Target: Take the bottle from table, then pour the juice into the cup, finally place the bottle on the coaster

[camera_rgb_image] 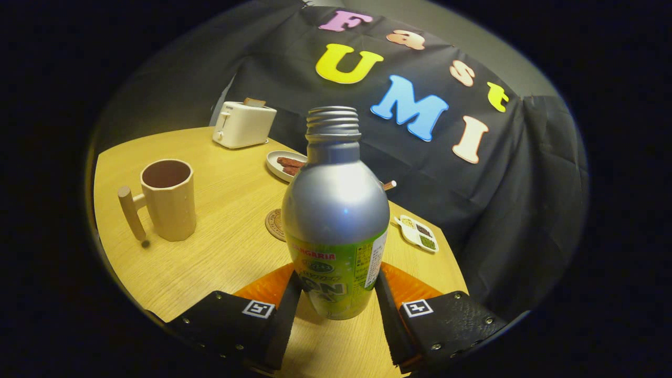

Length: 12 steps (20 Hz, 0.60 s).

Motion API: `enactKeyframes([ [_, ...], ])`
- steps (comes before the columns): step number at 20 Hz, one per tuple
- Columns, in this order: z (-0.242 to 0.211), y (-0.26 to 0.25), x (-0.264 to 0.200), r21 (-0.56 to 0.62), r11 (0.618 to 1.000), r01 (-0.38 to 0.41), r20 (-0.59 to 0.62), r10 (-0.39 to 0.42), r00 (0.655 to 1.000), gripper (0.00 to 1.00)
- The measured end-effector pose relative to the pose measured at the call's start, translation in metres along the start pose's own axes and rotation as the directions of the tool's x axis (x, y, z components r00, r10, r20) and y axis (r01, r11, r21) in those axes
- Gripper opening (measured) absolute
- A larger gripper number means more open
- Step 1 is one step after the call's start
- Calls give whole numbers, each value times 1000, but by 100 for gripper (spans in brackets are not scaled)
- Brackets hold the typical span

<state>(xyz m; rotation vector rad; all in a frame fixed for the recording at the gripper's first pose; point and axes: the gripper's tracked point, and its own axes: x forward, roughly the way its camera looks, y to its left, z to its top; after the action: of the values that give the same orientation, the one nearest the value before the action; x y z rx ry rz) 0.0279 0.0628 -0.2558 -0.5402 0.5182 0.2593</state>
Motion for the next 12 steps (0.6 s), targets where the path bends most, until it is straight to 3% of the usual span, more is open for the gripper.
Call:
enactKeyframes([
  [12,31,23,8,-302,953,23,-33,-35,999,74],
])
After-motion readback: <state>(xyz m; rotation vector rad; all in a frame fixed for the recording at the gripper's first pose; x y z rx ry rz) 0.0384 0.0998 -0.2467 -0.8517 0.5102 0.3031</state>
